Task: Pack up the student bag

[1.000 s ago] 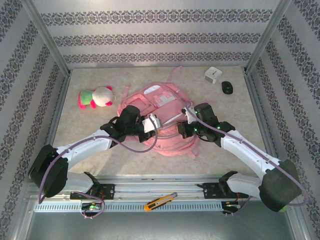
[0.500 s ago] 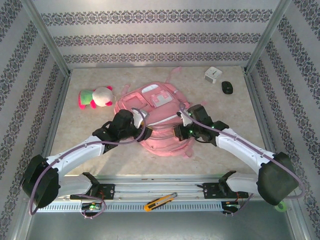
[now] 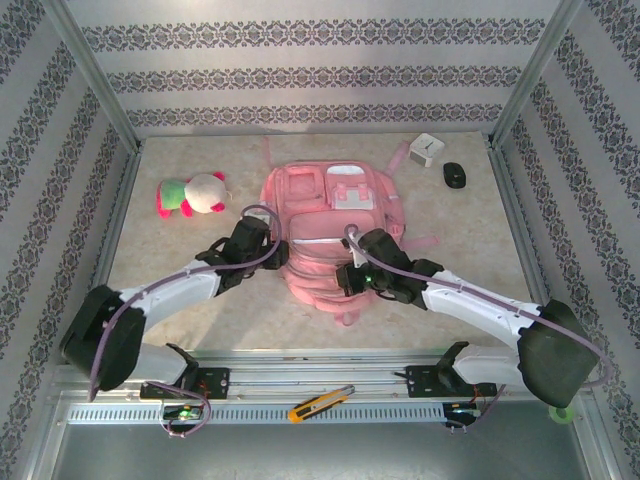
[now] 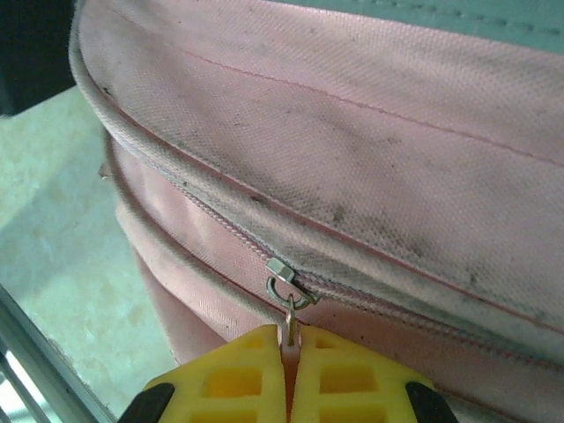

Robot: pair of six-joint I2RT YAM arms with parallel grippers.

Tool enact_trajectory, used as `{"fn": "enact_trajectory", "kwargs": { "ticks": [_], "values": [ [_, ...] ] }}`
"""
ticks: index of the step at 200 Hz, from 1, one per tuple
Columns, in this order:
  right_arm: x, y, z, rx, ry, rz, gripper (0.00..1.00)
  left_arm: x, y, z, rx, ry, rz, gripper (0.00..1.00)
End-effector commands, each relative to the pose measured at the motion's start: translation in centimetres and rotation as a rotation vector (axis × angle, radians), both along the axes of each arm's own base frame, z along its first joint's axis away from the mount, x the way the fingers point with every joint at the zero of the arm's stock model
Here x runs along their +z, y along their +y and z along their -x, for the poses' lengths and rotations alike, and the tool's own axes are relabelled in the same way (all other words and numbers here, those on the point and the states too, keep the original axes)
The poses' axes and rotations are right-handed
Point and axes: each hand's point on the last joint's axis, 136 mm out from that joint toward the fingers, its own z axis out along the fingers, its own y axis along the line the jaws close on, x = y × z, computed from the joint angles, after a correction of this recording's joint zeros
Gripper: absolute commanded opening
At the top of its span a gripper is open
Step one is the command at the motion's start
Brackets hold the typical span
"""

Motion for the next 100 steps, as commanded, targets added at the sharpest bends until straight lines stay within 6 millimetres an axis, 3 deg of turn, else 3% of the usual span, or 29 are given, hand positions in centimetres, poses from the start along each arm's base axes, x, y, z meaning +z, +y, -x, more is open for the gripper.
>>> {"fn": "enact_trajectory", "kwargs": {
  "ticks": [1,58,100],
  "values": [
    [-0.3,0.7,1.1,-0.006,0.022,-0.013,0.00,1.0,0.3,-3.3,0.067,-0.058,0.018,0.51],
    [0.1,3.1,1.4,0.011,0.012,-0.038,0.00,0.0,-1.1,-7.2,0.028,-0.045,0.030,0.51],
    [0.7,3.7,0.9,0.018,-0.001,-0.041,0.00,1.2,-2.9,-9.6,-0.031,-0.059,0.032,0.51]
  ]
}}
